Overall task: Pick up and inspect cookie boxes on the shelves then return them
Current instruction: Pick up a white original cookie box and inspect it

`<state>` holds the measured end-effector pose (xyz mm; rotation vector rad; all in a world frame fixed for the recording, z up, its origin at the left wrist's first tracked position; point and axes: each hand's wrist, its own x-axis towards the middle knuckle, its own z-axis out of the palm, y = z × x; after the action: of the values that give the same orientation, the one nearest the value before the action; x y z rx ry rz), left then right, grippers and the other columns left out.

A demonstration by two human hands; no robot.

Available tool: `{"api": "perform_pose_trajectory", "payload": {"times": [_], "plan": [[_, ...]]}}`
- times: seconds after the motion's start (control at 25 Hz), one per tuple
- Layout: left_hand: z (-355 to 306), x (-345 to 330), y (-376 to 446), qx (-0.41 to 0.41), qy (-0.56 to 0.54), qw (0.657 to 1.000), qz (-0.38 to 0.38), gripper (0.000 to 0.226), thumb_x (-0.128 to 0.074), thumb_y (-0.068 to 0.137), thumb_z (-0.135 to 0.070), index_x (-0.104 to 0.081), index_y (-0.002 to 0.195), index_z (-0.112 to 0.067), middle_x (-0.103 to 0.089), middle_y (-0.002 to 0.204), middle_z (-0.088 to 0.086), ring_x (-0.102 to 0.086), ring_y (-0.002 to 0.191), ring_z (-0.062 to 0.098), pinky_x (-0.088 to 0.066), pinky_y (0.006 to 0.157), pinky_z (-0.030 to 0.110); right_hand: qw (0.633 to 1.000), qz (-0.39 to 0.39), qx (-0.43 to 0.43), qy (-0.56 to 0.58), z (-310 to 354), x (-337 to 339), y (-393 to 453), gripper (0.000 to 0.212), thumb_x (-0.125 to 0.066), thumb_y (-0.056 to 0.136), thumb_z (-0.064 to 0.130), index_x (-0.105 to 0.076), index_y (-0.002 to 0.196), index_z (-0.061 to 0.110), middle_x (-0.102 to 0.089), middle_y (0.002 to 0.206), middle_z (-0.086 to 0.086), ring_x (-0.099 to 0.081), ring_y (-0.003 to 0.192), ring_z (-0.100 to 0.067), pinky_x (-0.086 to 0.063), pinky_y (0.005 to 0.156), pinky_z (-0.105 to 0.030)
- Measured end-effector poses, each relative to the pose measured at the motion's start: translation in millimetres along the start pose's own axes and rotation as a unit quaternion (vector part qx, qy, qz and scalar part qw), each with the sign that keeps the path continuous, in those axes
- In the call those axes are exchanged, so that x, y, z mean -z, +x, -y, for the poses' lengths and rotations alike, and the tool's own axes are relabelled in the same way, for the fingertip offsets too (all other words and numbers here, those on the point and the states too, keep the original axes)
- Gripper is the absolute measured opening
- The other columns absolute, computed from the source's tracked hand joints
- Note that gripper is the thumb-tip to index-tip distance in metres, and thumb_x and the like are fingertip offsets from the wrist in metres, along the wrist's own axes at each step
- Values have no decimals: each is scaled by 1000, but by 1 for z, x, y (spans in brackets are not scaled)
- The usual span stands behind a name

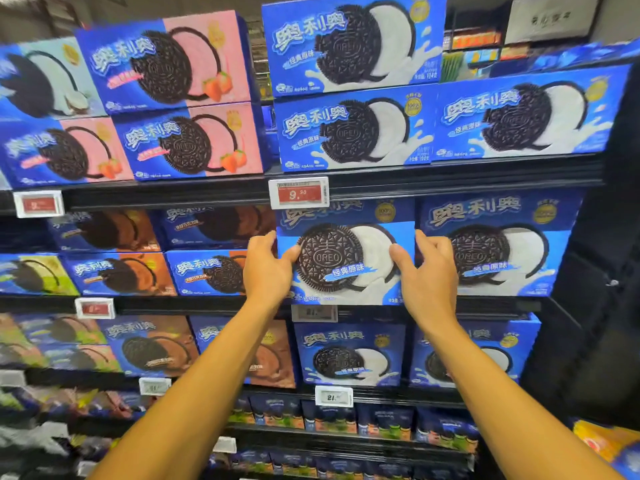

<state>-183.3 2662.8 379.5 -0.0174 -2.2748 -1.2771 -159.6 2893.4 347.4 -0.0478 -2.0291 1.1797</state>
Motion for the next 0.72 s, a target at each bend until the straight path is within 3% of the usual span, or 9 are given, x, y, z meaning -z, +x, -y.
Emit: {"api": "perform_pose_trajectory", "payload": {"times": [0.16,0.32,0.4,0.48,0.56,0.72], "plan": [[-2,-6,1,11,14,999,-27,41,-69,92,-24,-58,125,-1,-53,117,11,-57,103,32,-46,91,46,999,-37,-2,-20,1,-4,4,51,-70,93,30,-59,135,4,-47,99,4,-48,88,-17,-29,72,-26],[-1,-8,0,6,48,998,-29,23,-70,90,-25,-63,101,-7,-51,101,6,-56,91,32,-46,81,43,998,-57,10,-30,-1,-10,0,48,-74,90,26,-62,131,3,-52,101,1,-58,93,-27,-37,74,-31],[-1,-8,-1,-2,66,997,-33,22,-71,89,-25,-55,87,-10,-48,95,5,-54,87,32,-41,73,38,998,-61,13,-28,0,-10,-2,51,-74,89,26,-60,134,6,-58,110,-3,-61,98,-26,-46,76,-37],[0,-9,1,-8,78,997,-26,24,-73,88,-25,-55,92,-9,-49,99,6,-55,92,33,-40,74,37,998,-53,13,-43,-2,-9,-3,55,-73,89,23,-55,138,9,-57,121,-4,-61,107,-27,-50,80,-40],[0,-9,4,-13,93,995,-14,42,-75,86,-25,-56,117,-3,-52,111,9,-53,107,33,-43,84,41,996,-16,31,-77,-6,-10,-8,64,-71,87,14,-45,146,10,-50,129,-5,-54,117,-27,-46,77,-35],[0,-11,7,-35,106,994,-20,44,-79,82,-22,-53,111,-2,-49,107,9,-48,109,34,-40,83,40,992,21,44,-120,-11,-8,-10,75,-69,88,6,-34,153,10,-43,132,-7,-48,121,-30,-38,69,-31]]}}
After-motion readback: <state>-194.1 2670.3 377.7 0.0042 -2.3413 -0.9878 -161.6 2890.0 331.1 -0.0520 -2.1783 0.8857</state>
